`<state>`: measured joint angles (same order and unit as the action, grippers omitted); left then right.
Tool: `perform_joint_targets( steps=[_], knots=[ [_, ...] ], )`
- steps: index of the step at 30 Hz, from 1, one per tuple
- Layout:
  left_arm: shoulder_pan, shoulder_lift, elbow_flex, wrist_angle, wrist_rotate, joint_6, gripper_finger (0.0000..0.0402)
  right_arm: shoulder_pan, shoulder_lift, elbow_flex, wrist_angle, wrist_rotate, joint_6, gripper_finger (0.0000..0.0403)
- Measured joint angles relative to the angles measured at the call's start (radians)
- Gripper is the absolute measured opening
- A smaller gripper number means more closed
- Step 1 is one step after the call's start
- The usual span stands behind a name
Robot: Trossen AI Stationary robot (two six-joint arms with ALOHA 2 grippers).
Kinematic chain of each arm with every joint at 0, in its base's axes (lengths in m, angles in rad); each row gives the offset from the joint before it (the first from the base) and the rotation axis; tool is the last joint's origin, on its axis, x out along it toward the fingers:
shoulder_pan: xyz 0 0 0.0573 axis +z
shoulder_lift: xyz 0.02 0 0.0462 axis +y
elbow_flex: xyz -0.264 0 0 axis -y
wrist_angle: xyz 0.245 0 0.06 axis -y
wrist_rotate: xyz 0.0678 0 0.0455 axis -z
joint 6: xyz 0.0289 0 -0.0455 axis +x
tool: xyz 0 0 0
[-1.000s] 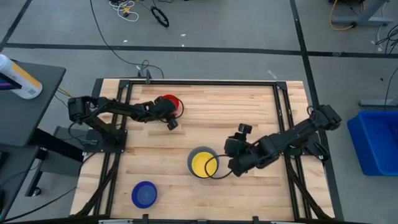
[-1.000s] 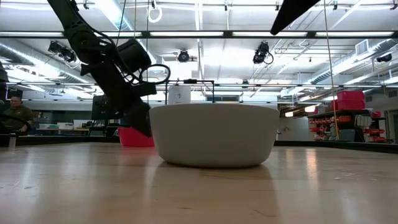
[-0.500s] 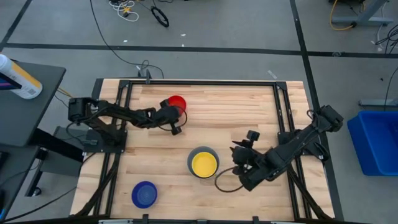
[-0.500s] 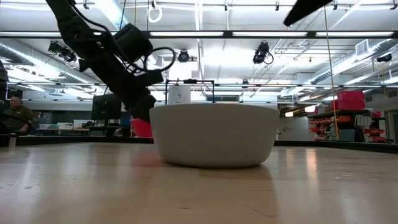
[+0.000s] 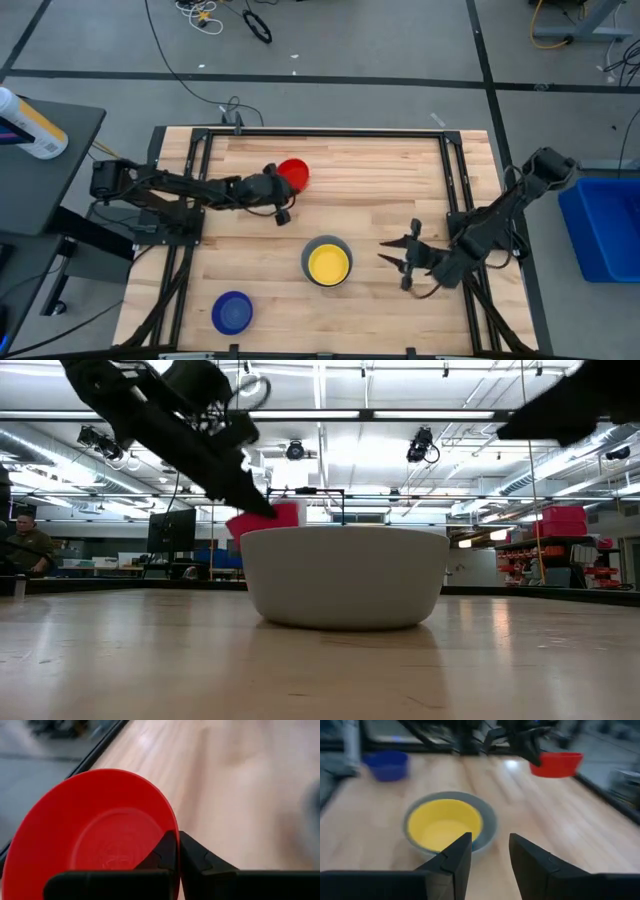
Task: Nest bowls inside each other
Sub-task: Stack the red bowl on top of the yellow bowl
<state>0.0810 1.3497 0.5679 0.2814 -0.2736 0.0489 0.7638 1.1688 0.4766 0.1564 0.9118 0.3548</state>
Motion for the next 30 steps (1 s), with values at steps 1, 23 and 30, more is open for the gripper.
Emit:
perform_joint_targets(
  steps=[1,23,30],
  knots=[
    [-0.026,-0.015,0.000,0.012,0.008,0.007,0.0006,-0.005,-0.017,-0.060,0.112,-0.019,-0.042,0.0140],
    [-0.345,0.162,0.018,0.425,0.311,-0.148,0.0006,-0.017,-0.054,-0.467,0.924,-0.024,-0.267,0.0130],
    [-0.363,0.311,0.148,0.437,0.404,-0.152,0.0006,-0.017,-0.054,-0.467,0.925,-0.023,-0.270,0.0131]
  ],
)
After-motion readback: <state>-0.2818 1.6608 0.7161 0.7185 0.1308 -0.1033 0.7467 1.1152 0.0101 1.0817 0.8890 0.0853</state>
